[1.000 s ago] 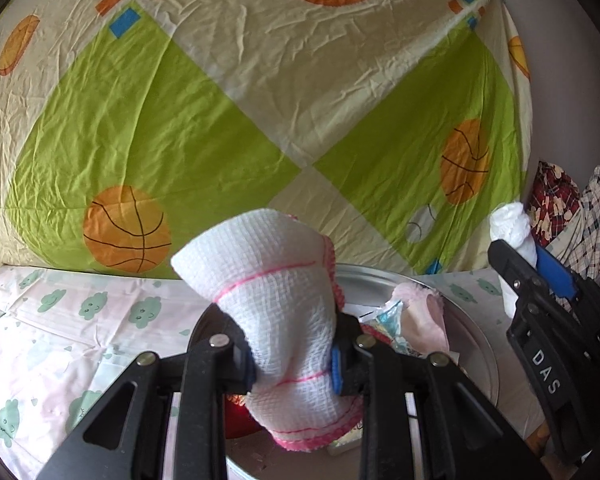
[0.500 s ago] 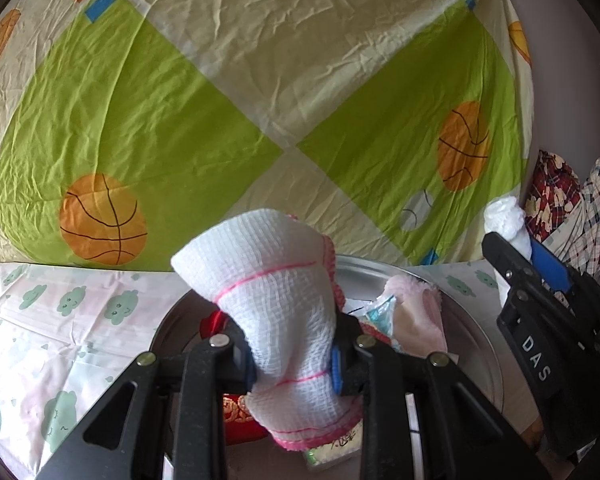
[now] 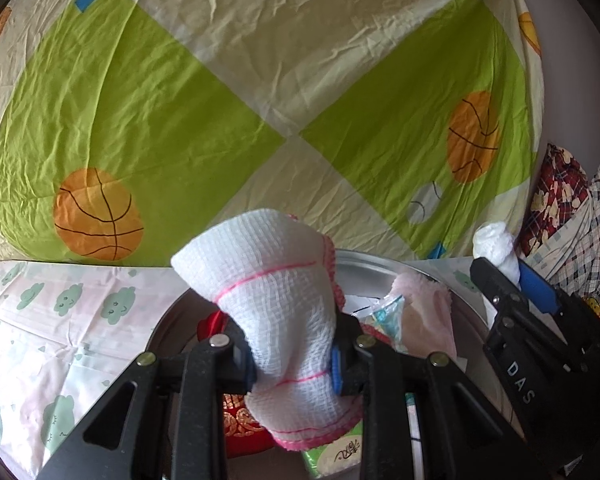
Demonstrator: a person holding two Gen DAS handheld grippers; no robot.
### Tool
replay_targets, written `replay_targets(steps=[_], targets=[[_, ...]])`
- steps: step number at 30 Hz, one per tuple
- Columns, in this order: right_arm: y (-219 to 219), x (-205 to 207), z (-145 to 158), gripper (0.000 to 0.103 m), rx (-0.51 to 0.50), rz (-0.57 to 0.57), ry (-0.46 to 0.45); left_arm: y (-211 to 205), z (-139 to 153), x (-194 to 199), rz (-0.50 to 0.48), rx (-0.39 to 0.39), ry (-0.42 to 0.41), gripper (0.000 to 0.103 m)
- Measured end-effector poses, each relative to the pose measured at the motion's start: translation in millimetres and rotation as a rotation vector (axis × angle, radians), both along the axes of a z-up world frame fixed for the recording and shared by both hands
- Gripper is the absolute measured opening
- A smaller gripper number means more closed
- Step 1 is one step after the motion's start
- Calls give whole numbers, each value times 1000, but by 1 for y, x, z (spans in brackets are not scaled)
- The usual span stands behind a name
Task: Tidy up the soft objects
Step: 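Lift and carry the towel and rolled cloth over the tin, then lower the towel and rolled cloth into the tin and open both tools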
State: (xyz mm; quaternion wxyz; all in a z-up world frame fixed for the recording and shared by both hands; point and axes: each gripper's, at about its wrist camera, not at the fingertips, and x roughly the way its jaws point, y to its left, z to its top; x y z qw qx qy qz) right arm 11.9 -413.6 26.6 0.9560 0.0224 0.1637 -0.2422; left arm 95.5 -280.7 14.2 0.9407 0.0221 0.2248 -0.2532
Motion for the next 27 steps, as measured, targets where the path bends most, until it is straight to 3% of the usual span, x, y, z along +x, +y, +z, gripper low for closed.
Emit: replay_targets(steps=[12, 27], targets=[[2, 19, -18, 42, 96, 79, 135, 4, -9, 9, 23, 64, 44, 24], [7, 25, -24, 42, 173, 150, 172, 4, -10, 10, 28, 106, 53, 24]])
